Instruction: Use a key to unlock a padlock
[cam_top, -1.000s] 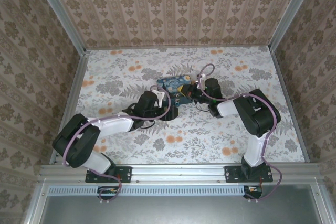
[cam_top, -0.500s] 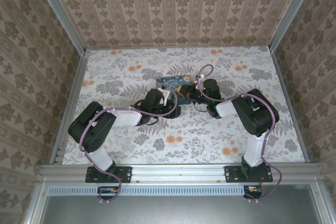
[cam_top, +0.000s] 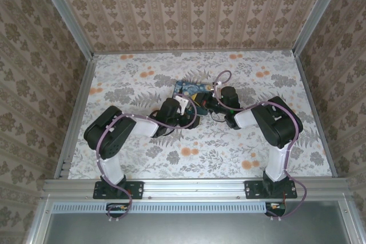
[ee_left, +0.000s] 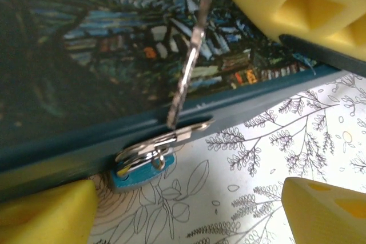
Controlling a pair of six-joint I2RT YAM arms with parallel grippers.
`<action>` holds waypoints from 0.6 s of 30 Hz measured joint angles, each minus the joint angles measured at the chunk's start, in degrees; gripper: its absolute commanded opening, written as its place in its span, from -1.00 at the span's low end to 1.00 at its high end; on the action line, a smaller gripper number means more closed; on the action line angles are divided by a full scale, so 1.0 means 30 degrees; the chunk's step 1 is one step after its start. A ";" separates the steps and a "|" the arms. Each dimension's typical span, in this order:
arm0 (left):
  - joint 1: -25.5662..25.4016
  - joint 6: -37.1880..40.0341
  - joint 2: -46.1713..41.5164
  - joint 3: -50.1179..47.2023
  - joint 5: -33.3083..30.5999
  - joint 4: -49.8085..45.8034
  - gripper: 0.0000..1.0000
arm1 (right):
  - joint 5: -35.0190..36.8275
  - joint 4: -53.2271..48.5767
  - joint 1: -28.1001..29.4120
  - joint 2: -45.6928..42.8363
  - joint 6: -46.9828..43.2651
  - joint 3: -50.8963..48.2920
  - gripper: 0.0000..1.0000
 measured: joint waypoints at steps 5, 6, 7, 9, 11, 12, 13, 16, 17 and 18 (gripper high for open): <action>0.0000 0.0131 0.0554 0.0444 -0.0073 0.0503 0.71 | 0.0007 0.0219 0.0000 0.0160 0.0036 0.0080 -1.00; 0.0000 0.0117 0.0656 0.0561 -0.0051 0.0576 0.71 | 0.0000 0.0291 0.0000 0.0197 0.0036 0.0080 -1.00; 0.0022 0.0044 0.0758 0.0648 0.0051 0.0685 0.71 | 0.0000 0.0350 0.0000 0.0233 0.0036 0.0087 -1.00; 0.0138 -0.0226 0.0903 0.0721 0.0313 0.0976 0.71 | 0.0007 0.0372 0.0000 0.0291 0.0036 0.0153 -1.00; 0.0299 -0.0648 0.0954 0.0721 0.0736 0.1231 0.71 | 0.0007 0.0430 0.0000 0.0350 0.0036 0.0189 -1.00; 0.0415 -0.0925 0.0962 0.0721 0.0998 0.1370 0.71 | 0.0007 0.0437 0.0000 0.0357 0.0036 0.0197 -1.00; 0.0539 -0.1188 0.0969 0.0721 0.1202 0.1486 0.71 | 0.0015 0.0466 0.0000 0.0372 0.0036 0.0204 -1.00; 0.0845 -0.2033 0.1005 0.0656 0.1974 0.1974 0.71 | 0.0124 0.0481 0.0000 0.0372 0.0036 0.0219 -1.00; 0.0954 -0.2324 0.1020 0.0583 0.2244 0.2208 0.71 | 0.0153 0.0474 0.0000 0.0386 0.0036 0.0233 -1.00; 0.1064 -0.2608 0.1035 0.0503 0.2514 0.2455 0.70 | 0.0160 0.0495 0.0000 0.0408 0.0036 0.0248 -1.00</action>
